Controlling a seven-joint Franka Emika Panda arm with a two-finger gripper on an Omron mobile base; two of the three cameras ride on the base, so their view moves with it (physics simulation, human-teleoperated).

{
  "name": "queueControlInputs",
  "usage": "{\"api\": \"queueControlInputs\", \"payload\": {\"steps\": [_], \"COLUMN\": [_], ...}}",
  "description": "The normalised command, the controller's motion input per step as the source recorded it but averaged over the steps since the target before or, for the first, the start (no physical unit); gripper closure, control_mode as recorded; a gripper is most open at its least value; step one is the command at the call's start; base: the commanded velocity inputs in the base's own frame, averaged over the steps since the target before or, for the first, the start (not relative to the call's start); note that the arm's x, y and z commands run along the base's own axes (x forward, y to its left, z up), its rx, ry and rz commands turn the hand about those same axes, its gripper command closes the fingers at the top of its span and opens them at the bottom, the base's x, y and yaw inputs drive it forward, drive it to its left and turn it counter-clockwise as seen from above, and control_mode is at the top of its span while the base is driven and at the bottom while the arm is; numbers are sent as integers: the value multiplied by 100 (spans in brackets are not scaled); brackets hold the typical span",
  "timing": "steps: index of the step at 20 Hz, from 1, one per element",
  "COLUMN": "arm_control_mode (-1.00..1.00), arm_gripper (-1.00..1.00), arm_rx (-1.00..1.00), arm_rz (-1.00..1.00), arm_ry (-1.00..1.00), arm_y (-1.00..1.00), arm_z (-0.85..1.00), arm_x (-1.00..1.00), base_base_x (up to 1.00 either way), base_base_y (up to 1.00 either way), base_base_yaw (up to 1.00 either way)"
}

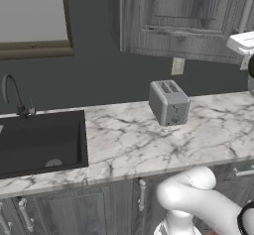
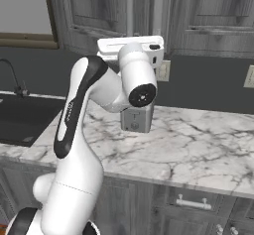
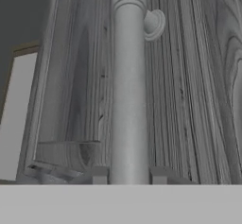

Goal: Get the candle and the beer from the cabinet and move them to the dining counter.

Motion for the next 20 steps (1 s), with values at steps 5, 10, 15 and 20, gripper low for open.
{"api": "queueControlInputs", "payload": {"steps": [5, 10, 15, 20], "arm_control_mode": [-100, -100, -100, -100], "arm_gripper": [100, 100, 100, 100], "arm_rx": [0, 0, 0, -1], "arm_rz": [7, 5, 1, 0], "arm_ry": [0, 0, 0, 0], "arm_y": [19, 20, 27, 27], "arm_z": [0, 0, 0, 0], "arm_x": [-51, -49, -45, -52], "base_base_x": [0, 0, 0, 0], "base_base_y": [0, 0, 0, 0], "base_base_yaw": [0, 0, 0, 0]}}
